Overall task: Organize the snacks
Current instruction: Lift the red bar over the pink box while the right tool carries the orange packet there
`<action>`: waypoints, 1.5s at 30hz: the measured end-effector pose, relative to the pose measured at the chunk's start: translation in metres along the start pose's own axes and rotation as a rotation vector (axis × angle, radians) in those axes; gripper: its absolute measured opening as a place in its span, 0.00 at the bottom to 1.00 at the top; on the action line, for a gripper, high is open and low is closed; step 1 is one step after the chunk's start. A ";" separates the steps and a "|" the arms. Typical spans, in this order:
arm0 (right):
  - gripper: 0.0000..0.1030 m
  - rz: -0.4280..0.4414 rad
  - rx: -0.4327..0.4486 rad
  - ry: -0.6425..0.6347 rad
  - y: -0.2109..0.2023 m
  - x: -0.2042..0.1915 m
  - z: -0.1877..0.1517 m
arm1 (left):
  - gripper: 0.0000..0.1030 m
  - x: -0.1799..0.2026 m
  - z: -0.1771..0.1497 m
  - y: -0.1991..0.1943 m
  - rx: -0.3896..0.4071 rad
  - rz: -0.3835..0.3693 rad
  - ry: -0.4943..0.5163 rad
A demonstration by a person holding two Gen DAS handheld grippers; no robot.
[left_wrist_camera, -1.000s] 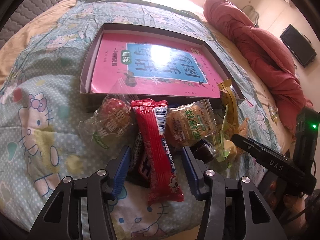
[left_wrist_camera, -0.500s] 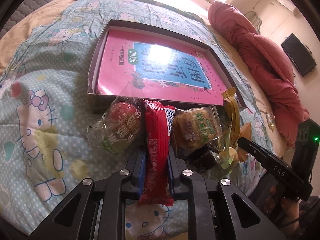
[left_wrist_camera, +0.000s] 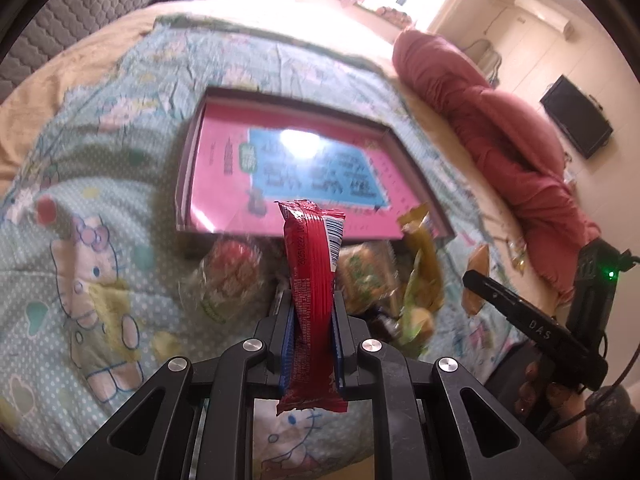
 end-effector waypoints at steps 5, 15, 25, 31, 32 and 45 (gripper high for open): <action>0.20 0.002 0.079 -0.037 -0.015 -0.004 0.017 | 0.16 0.002 0.014 -0.010 0.060 0.017 0.016; 0.20 0.031 0.148 -0.044 -0.023 -0.005 0.044 | 0.16 -0.013 0.043 -0.012 0.122 0.070 0.017; 0.20 0.032 0.211 -0.089 -0.015 -0.012 0.082 | 0.16 -0.039 0.078 -0.007 0.168 0.084 -0.030; 0.20 0.004 0.179 -0.094 0.008 -0.006 0.093 | 0.16 -0.045 0.089 0.005 0.162 0.095 -0.026; 0.20 0.005 0.169 -0.093 0.012 -0.006 0.093 | 0.16 -0.046 0.090 0.008 0.156 0.096 -0.024; 0.20 -0.042 0.049 -0.075 0.053 0.008 0.086 | 0.16 -0.051 0.098 0.029 0.126 0.104 -0.017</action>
Point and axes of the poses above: each gripper's, at about its wrist camera, not at the fingertips, and y roughly the way its jaws point, x to its right, z to its top, the point moved 7 cm from there along y, roughly the way its jaws point, and after that the axes turned 14 degrees about -x, right-handed, at the moved point
